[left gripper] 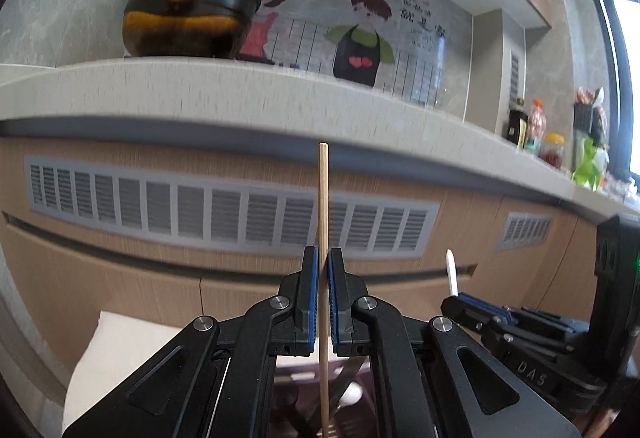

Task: Organize utensils
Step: 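Carry the chopstick and white spoon up over the caddy, then open both tools to drop the chopstick and spoon into the caddy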

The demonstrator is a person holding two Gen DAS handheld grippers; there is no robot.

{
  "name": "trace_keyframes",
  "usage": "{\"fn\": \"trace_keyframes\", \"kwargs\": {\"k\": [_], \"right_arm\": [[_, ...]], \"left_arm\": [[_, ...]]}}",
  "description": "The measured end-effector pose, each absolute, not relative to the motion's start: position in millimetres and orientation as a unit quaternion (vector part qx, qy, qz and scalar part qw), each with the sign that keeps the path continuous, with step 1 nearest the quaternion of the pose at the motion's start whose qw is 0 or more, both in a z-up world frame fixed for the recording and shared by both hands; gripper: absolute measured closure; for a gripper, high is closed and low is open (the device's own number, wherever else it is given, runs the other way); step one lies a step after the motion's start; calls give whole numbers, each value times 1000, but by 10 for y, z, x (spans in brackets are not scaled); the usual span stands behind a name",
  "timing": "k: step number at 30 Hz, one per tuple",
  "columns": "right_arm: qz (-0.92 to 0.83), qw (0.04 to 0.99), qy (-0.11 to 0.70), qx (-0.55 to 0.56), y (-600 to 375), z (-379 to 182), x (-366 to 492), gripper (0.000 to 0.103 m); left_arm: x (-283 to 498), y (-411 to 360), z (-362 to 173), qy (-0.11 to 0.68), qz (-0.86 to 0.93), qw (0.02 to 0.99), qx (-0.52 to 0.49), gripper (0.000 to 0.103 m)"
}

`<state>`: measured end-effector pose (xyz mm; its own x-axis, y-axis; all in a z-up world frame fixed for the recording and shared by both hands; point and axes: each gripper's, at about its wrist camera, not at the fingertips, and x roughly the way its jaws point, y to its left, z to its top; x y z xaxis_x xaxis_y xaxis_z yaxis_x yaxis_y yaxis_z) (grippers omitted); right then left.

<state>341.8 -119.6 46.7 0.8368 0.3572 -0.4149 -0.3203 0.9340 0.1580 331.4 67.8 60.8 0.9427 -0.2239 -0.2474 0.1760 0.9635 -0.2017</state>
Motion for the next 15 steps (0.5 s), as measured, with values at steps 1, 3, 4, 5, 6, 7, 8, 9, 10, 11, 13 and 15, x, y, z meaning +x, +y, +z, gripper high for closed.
{"fn": "trace_keyframes", "kwargs": {"k": [1, 3, 4, 5, 6, 7, 8, 9, 10, 11, 13, 15], "right_arm": [[178, 957, 226, 40, -1188, 423, 3425, 95], [176, 957, 229, 28, -1165, 304, 3424, 95], [175, 957, 231, 22, -1150, 255, 3419, 95], [175, 956, 235, 16, -1136, 202, 3416, 95], [175, 955, 240, 12, -1124, 146, 3400, 94], [176, 954, 244, 8, -1119, 106, 3386, 94], [177, 952, 249, 4, -1112, 70, 3365, 92], [176, 950, 258, 0, -1108, 36, 3341, 86], [178, 948, 264, -2, -1106, 2, 3318, 75], [181, 946, 268, -5, -1106, -18, 3293, 67], [178, 949, 261, -14, -1105, -14, 3189, 48], [170, 952, 253, -25, -1100, 25, 3068, 45]], "left_arm": [[3313, 663, 535, 138, -103, 981, -87, 98], [3315, 635, 402, 145, -99, 981, -81, 98], [3322, 616, 336, 150, -98, 981, -77, 98], [3329, 599, 280, 157, -98, 980, -74, 97], [3339, 585, 213, 169, -97, 978, -73, 96], [3342, 575, 174, 178, -97, 977, -73, 95], [3343, 561, 132, 190, -93, 975, -70, 92], [3333, 550, 100, 200, -90, 973, -67, 90], [3316, 545, 91, 204, -90, 973, -67, 84], [3293, 541, 81, 206, -89, 972, -66, 78], [3222, 535, 99, 211, -86, 972, -64, 71], [3147, 537, 143, 213, -82, 972, -60, 71]]}}
